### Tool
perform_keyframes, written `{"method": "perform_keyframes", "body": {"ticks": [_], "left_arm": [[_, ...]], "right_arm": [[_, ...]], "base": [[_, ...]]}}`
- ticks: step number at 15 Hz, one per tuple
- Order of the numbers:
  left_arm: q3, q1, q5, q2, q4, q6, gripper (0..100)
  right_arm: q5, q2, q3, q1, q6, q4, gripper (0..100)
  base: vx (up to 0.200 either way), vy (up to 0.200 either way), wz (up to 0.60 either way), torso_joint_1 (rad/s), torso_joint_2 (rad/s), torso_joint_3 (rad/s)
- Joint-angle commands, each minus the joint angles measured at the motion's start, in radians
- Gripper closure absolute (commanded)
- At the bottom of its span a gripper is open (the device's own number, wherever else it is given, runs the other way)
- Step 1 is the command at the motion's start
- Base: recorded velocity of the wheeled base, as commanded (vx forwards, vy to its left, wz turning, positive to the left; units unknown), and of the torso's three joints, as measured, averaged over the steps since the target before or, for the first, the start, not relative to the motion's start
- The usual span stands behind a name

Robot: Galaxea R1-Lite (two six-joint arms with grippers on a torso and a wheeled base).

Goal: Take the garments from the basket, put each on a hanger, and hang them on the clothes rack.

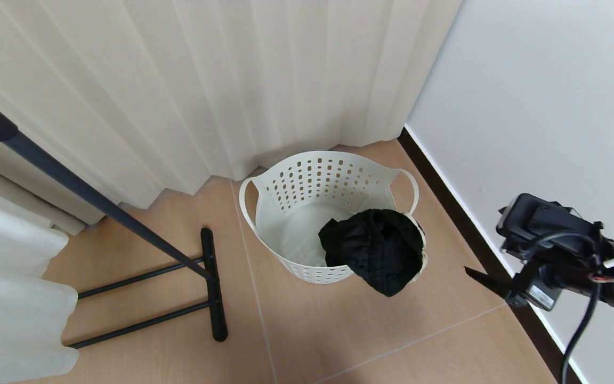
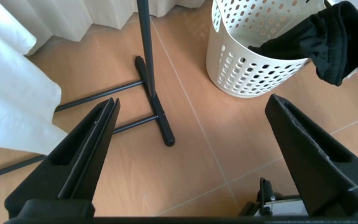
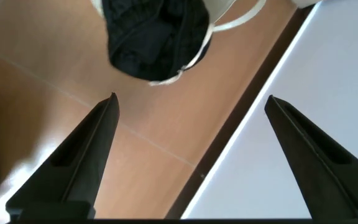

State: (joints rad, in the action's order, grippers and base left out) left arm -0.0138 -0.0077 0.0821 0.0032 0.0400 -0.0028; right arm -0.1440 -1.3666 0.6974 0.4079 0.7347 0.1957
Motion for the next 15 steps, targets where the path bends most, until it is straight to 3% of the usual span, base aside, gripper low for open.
{"method": "perform_keyframes", "body": {"ticks": [1,6,9,15], "left_arm": [[0.000,0.000,-0.001,0.000,0.000,0.000,0],[0.000,0.000,-0.001,0.000,0.000,0.000,0],[0.000,0.000,-0.001,0.000,0.000,0.000,0],[0.000,0.000,0.001,0.000,0.000,0.000,0]], "right_arm": [[-0.023,-0.193,0.063,0.000,0.065,0.097,0],[-0.026,-0.379,0.200,0.002,0.080,0.128,0],[-0.104,-0.485,0.301,0.008,0.077,0.133,0],[-0.109,-0.621,0.484,0.016,0.074,0.122,0]], "base": [[0.000,0.000,0.00,0.000,0.00,0.000],[0.000,0.000,0.00,0.000,0.00,0.000],[0.000,0.000,0.00,0.000,0.00,0.000],[0.000,0.000,0.00,0.000,0.00,0.000]]}}
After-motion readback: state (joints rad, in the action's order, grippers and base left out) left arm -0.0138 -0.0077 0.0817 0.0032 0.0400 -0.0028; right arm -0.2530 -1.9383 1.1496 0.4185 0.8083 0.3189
